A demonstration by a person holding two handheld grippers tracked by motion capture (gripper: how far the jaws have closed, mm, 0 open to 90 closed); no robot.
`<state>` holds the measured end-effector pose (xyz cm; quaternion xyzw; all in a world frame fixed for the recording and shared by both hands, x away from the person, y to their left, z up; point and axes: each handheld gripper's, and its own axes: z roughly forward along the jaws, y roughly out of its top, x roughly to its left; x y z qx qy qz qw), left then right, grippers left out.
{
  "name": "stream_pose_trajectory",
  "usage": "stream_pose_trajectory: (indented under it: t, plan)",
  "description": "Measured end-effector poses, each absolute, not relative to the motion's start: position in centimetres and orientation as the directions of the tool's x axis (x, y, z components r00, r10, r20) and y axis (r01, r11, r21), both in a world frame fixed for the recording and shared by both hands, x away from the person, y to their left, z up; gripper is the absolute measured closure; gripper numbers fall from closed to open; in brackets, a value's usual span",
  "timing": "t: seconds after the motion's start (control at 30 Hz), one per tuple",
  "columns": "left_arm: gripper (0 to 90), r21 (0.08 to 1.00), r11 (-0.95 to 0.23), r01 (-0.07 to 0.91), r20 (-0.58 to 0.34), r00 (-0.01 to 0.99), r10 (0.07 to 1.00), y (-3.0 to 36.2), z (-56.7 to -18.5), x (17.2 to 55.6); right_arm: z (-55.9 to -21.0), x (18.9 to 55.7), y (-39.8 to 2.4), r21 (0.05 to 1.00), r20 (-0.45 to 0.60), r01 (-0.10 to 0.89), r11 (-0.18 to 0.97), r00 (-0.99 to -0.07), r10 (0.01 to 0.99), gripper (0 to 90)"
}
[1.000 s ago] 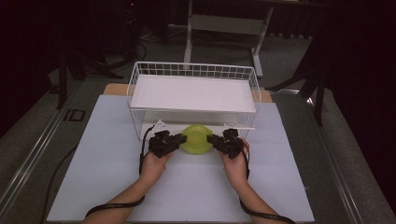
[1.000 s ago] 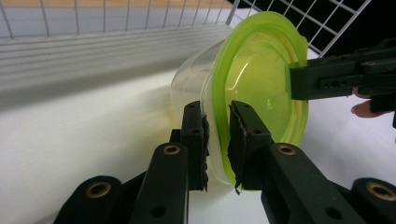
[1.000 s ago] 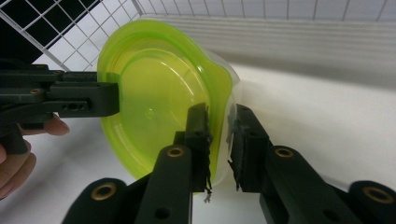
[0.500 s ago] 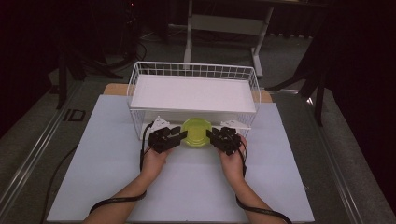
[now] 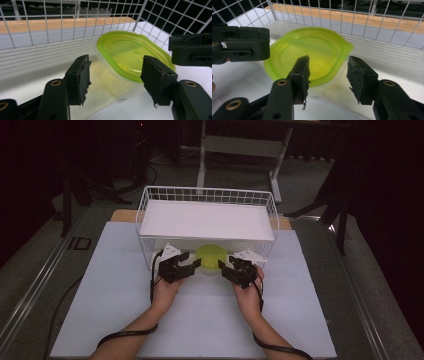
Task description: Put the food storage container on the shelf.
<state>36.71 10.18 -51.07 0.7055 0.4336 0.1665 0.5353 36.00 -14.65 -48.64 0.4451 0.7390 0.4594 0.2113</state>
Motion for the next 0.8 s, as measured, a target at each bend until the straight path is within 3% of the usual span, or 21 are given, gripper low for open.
stream_pose_trajectory:
  t: [0.2, 0.27, 0.3, 0.33, 0.37, 0.4, 0.43, 0.47, 0.5, 0.57, 0.6, 0.8]
  plan:
    - [39.7, 0.903, -0.044, 0.427, -0.243, 0.592, 0.768, 10.8, -50.5, 34.5, -48.2, 34.1, -14.6, 0.875, 0.108, 0.451, 0.176, -0.536, 0.837, 56.1]
    - [39.4, 0.900, -0.034, 0.435, -0.265, 0.607, 0.749, 11.1, -50.2, 33.7, -48.4, 33.5, -14.6, 0.871, 0.111, 0.454, 0.187, -0.554, 0.825, 64.6]
    - [38.5, 0.899, -0.030, 0.437, -0.274, 0.616, 0.739, 11.3, -50.0, 33.3, -48.6, 33.0, -14.5, 0.865, 0.115, 0.460, 0.199, -0.568, 0.815, 77.5]
    - [38.5, 0.900, -0.026, 0.436, -0.283, 0.626, 0.727, 11.5, -49.9, 32.8, -48.6, 33.0, -14.5, 0.865, 0.115, 0.460, 0.199, -0.568, 0.815, 77.5]
    - [32.2, 0.905, -0.037, 0.424, -0.277, 0.651, 0.707, 11.7, -49.7, 32.3, -48.7, 32.9, -14.4, 0.860, 0.114, 0.465, 0.210, -0.577, 0.809, 84.3]
    - [32.2, 0.908, -0.041, 0.417, -0.271, 0.659, 0.701, 11.9, -49.5, 31.8, -48.9, 32.8, -14.3, 0.857, 0.115, 0.468, 0.217, -0.584, 0.804, 89.8]
    - [29.4, 0.912, -0.059, 0.405, -0.256, 0.677, 0.690, 12.2, -49.4, 31.3, -49.1, 32.8, -14.2, 0.851, 0.114, 0.474, 0.226, -0.587, 0.801, 89.9]
    - [21.0, 0.914, -0.074, 0.399, -0.242, 0.683, 0.690, 12.3, -49.3, 30.9, -49.6, 33.0, -13.9, 0.831, 0.126, 0.500, 0.244, -0.597, 0.793, 90.0]
    - [21.0, 0.915, -0.084, 0.395, -0.231, 0.684, 0.692, 12.4, -49.2, 30.5, -49.6, 33.0, -13.9, 0.831, 0.126, 0.500, 0.244, -0.597, 0.793, 90.0]
    - [11.6, 0.924, -0.077, 0.374, -0.220, 0.686, 0.693, 12.9, -49.4, 29.8, -50.1, 33.4, -13.7, 0.820, 0.141, 0.519, 0.241, -0.591, 0.794, 90.0]
    - [0.3, 0.927, -0.077, 0.367, -0.214, 0.686, 0.696, 13.1, -49.5, 29.4, -50.5, 33.9, -13.4, 0.809, 0.156, 0.540, 0.233, -0.579, 0.800, 90.0]
    - [0.3, 0.943, -0.061, 0.328, -0.188, 0.672, 0.716, 13.9, -49.7, 28.4, -51.1, 35.1, -12.5, 0.793, 0.158, 0.561, 0.237, -0.566, 0.809, 90.0]
